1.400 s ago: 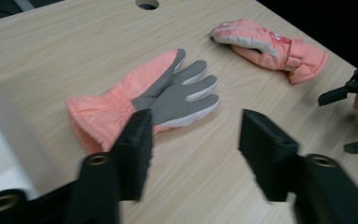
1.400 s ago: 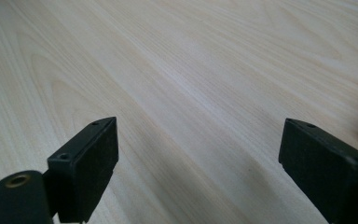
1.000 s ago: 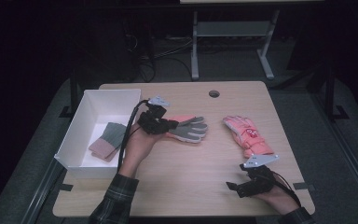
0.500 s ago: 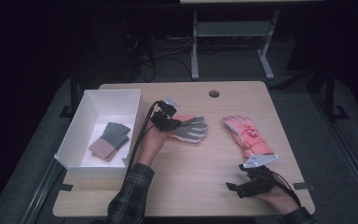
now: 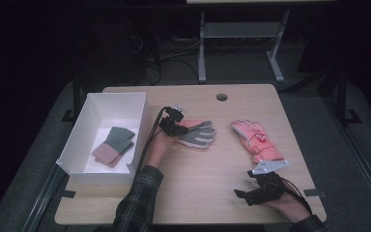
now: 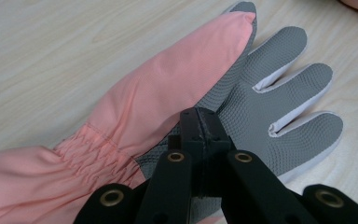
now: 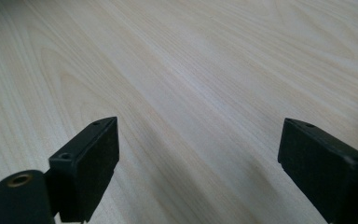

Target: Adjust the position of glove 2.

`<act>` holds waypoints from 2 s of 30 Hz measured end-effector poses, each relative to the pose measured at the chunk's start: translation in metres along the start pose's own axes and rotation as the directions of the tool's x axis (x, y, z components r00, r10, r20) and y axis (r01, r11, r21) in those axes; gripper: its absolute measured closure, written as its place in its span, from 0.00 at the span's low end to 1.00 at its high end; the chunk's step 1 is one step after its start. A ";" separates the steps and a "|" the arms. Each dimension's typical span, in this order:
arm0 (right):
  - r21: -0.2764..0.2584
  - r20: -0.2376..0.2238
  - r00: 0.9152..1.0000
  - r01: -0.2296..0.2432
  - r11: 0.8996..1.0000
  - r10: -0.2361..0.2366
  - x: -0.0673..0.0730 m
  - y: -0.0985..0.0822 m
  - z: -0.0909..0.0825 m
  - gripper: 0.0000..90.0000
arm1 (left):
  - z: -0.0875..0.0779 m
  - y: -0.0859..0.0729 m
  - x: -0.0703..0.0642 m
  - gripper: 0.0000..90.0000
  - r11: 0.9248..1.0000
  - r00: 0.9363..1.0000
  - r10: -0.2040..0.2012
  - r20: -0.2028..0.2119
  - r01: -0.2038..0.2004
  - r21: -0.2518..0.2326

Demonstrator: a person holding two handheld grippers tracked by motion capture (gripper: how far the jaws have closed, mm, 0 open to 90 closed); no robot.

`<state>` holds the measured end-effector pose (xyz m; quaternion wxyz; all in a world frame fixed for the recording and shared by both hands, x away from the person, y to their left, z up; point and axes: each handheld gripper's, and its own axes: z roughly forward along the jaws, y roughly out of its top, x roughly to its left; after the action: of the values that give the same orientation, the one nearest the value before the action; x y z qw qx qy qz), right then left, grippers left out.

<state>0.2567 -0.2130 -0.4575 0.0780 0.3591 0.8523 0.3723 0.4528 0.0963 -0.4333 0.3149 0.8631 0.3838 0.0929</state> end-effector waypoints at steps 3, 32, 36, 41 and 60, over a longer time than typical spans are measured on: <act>0.000 0.001 1.000 0.000 1.000 0.000 0.000 0.000 0.000 0.14 | 0.000 0.000 -0.002 1.00 1.000 1.000 0.010 0.014 -0.010 0.006; 0.002 0.008 1.000 -0.001 1.000 0.001 0.000 0.000 -0.001 0.14 | -0.011 -0.012 -0.104 1.00 0.984 0.958 0.171 0.231 -0.177 0.005; 0.001 0.007 1.000 -0.003 1.000 0.003 0.001 0.000 -0.001 0.14 | -0.022 0.003 -0.087 1.00 0.987 0.969 0.161 0.188 -0.162 -0.007; 0.004 0.008 1.000 -0.006 1.000 0.006 0.001 -0.001 -0.001 0.14 | -0.011 0.019 -0.056 1.00 0.992 0.984 0.107 0.141 -0.116 0.051; -0.004 0.012 1.000 -0.010 1.000 0.010 -0.001 -0.002 -0.003 0.14 | -0.011 -0.009 -0.047 1.00 0.977 0.985 0.095 0.143 -0.120 0.177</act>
<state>0.2553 -0.2164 -0.4568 0.0821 0.3653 0.8493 0.3721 0.4105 0.0723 -0.4265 0.2528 0.9125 0.3213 0.0157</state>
